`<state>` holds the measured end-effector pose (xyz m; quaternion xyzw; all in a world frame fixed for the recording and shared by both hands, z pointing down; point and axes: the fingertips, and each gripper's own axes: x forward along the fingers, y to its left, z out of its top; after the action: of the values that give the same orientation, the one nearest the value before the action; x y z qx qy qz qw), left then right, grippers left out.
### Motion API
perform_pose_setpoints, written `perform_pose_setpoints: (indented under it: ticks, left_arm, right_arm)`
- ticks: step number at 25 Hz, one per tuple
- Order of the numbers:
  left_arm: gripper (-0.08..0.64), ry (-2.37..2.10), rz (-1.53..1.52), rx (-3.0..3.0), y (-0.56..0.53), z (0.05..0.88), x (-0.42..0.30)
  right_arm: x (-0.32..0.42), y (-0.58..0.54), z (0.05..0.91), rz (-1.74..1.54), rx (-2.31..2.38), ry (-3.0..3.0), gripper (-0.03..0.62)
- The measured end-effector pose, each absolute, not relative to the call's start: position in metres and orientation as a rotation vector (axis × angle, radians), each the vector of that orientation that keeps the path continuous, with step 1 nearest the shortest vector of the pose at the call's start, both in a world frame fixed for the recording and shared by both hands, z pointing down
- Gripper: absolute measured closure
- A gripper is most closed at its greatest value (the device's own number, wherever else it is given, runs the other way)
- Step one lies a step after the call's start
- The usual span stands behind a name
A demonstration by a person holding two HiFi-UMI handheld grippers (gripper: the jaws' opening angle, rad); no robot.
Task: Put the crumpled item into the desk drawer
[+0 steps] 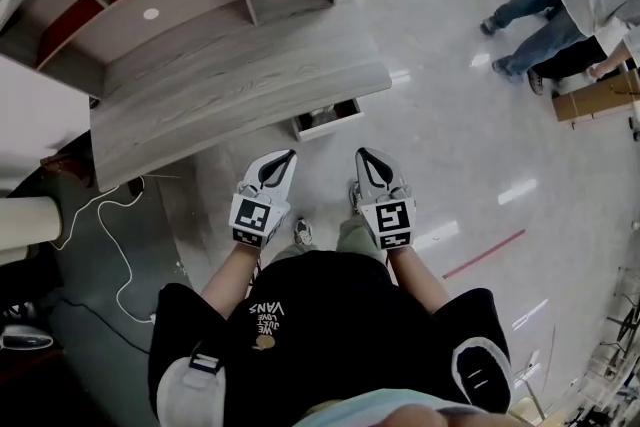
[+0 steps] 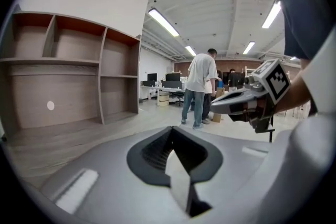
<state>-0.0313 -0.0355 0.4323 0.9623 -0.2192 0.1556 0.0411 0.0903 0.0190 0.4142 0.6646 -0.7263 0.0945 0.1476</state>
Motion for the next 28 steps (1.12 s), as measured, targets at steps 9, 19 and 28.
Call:
perform_pose_setpoints:
  ticks: [9, 19, 28]
  left_arm:
    - [0.506, -0.654, 0.447, 2.981, -0.015, 0.411, -0.054]
    - [0.506, -0.688, 0.400, 3.030, -0.012, 0.376, -0.073]
    - [0.506, -0.684, 0.359, 3.032, -0.004, 0.367, -0.081]
  right_arm:
    - [0.071, 0.040, 0.375, 0.202, 1.964, -2.119, 0.591]
    - [0.067, 0.046, 0.359, 0.209, 2.038, -2.091, 0.591]
    - [0.067, 0.053, 0.352, 0.220, 2.094, -2.088, 0.591]
